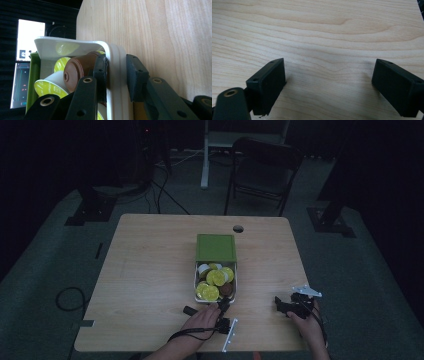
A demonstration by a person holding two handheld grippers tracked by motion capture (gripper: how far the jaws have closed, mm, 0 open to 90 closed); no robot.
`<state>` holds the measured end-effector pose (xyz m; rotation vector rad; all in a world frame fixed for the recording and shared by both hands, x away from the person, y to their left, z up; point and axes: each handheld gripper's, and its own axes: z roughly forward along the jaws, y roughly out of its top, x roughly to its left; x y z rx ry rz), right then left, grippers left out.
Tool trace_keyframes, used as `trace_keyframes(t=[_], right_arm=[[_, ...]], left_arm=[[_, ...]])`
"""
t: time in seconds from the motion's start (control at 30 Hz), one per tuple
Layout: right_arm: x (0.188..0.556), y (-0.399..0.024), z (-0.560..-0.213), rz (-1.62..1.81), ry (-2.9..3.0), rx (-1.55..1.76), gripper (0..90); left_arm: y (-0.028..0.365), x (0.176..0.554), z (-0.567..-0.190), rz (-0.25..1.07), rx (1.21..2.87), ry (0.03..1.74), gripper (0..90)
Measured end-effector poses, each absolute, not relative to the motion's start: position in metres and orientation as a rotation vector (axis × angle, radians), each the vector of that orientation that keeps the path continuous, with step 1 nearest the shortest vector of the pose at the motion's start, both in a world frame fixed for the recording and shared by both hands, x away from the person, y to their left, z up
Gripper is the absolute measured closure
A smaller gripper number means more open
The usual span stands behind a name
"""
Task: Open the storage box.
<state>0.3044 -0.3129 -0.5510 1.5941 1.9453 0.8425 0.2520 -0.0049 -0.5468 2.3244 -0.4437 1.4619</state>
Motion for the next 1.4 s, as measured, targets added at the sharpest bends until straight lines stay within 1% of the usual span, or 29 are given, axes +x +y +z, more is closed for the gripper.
trace_keyframes(t=[0.2, 0.6, 0.63, 0.7, 0.77, 0.9, 1.1, 1.13, 1.27, 1.33, 1.37, 1.4], right_arm=[[0.304, -0.313, -0.551, 0.842, 1.945, 1.594, 11.2], [0.304, -0.313, -0.551, 0.842, 1.945, 1.594, 11.2], [0.304, -0.313, -0.551, 0.842, 1.945, 1.595, 11.2], [0.304, -0.313, -0.551, 0.842, 1.945, 1.594, 11.2], [0.304, -0.313, -0.551, 0.842, 1.945, 1.594, 11.2], [0.304, -0.313, -0.551, 0.842, 1.945, 1.594, 11.2], [0.304, -0.313, -0.551, 0.842, 1.945, 1.594, 11.2], [0.304, -0.313, -0.551, 0.842, 1.945, 1.594, 11.2], [0.304, -0.313, -0.551, 0.842, 1.945, 1.594, 11.2], [0.304, -0.313, -0.551, 0.842, 1.945, 1.594, 11.2], [0.304, -0.313, -0.551, 0.842, 1.945, 1.594, 11.3], [0.304, -0.313, -0.551, 0.842, 1.945, 1.594, 11.2]], left_arm=[[-0.004, 0.25, -0.547, 1.464, 2.322, -0.441, 72.5], [-0.005, 0.248, -0.544, 1.396, 2.323, -0.385, 72.4], [-0.006, 0.248, -0.544, 1.39, 2.319, -0.378, 72.2], [-0.005, 0.247, -0.543, 1.371, 2.314, -0.371, 69.0], [-0.005, 0.247, -0.543, 1.344, 2.335, -0.358, 62.3], [-0.003, 0.246, -0.54, 1.281, 2.333, -0.336, 58.4], [0.001, 0.243, -0.53, 1.172, 2.338, -0.27, 57.1], [0.002, 0.242, -0.528, 1.137, 2.338, -0.247, 57.1], [0.006, 0.239, -0.523, 1.08, 2.334, -0.21, 56.8], [0.006, 0.239, -0.523, 1.08, 2.334, -0.21, 56.8], [0.011, 0.239, -0.52, 1.027, 2.334, -0.178, 56.9], [0.013, 0.239, -0.519, 1.016, 2.335, -0.167, 56.9]])
